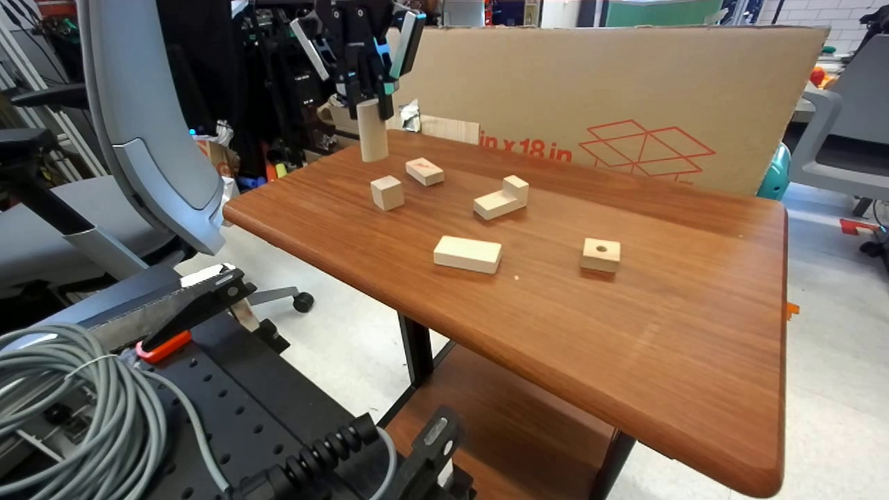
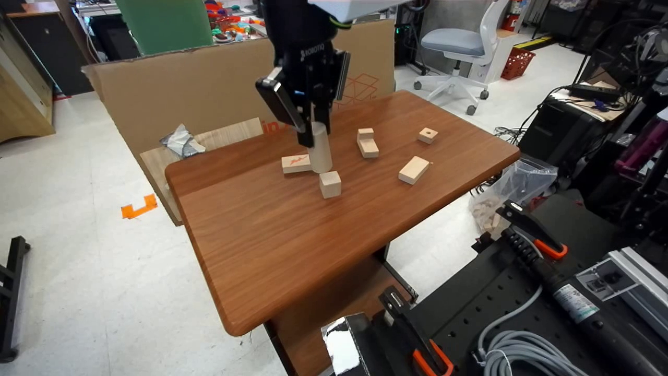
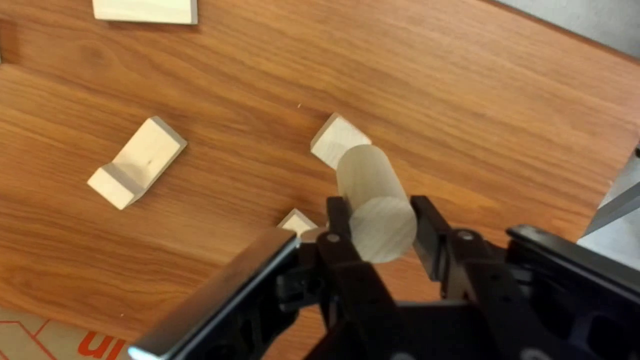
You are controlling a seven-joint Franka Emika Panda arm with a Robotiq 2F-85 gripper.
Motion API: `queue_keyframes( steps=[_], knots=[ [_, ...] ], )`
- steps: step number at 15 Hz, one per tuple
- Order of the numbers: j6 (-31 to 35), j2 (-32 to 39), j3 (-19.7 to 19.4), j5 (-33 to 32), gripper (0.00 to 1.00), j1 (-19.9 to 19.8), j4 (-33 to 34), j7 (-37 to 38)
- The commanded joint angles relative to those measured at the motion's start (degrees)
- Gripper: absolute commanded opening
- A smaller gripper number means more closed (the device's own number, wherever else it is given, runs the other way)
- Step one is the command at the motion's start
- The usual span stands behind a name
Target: Move the cylinder to the front left.
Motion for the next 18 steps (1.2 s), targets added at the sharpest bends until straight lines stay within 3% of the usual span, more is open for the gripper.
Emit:
queue_keyframes(
  steps=[1,18],
  knots=[
    [1.8,-2.7,1.5,-0.7,0.11,0.2,-4.9,-2.3],
    [4.3,3.5,2.8,-8.4,0.11,3.8,-5.6,-3.6]
  ],
)
